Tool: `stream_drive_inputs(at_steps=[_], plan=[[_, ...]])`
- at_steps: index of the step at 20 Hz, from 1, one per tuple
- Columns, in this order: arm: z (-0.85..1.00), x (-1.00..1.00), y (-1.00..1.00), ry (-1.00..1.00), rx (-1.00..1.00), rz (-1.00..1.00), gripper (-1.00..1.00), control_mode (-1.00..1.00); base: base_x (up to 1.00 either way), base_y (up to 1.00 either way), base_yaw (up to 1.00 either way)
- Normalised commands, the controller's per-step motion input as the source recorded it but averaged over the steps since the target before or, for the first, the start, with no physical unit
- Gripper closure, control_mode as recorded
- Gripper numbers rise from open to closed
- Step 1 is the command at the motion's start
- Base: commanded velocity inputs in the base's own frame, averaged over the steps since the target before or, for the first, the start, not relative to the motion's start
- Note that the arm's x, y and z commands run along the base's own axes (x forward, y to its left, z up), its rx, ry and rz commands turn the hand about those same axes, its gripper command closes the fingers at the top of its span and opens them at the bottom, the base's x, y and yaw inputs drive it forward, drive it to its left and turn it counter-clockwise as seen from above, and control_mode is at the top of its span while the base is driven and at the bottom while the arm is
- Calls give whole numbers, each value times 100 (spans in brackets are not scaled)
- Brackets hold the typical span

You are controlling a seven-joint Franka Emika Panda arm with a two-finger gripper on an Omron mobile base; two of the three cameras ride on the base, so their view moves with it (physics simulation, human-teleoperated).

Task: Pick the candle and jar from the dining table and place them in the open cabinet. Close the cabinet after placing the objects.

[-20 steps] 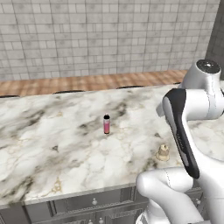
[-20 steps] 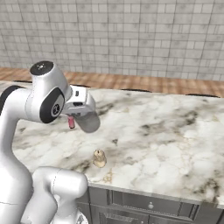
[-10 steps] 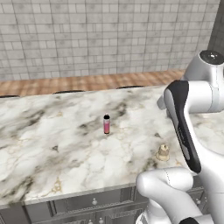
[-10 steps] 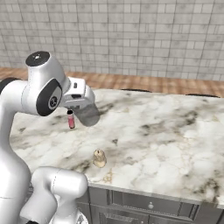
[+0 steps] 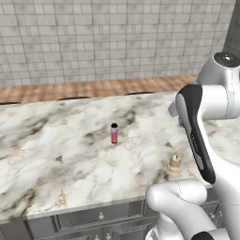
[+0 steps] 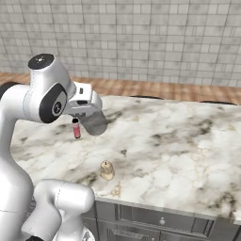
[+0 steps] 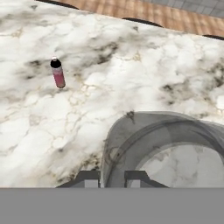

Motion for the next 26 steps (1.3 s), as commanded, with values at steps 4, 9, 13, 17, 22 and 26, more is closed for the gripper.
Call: stream_drive_inputs(at_steps=[4,9,13,17,22,26], plan=[[0,0,0,0,0,0,100,100,-25,0,0],[0,0,0,0,0,0,100,100,-94,12,7],[0,0,0,0,0,0,100,100,-83,78,26],[0,0,0,0,0,0,100,100,-92,60,51],[0,0,0,0,0,0,100,100,-54,58,70],[0,0,0,0,0,0,100,100,-10,72,85]])
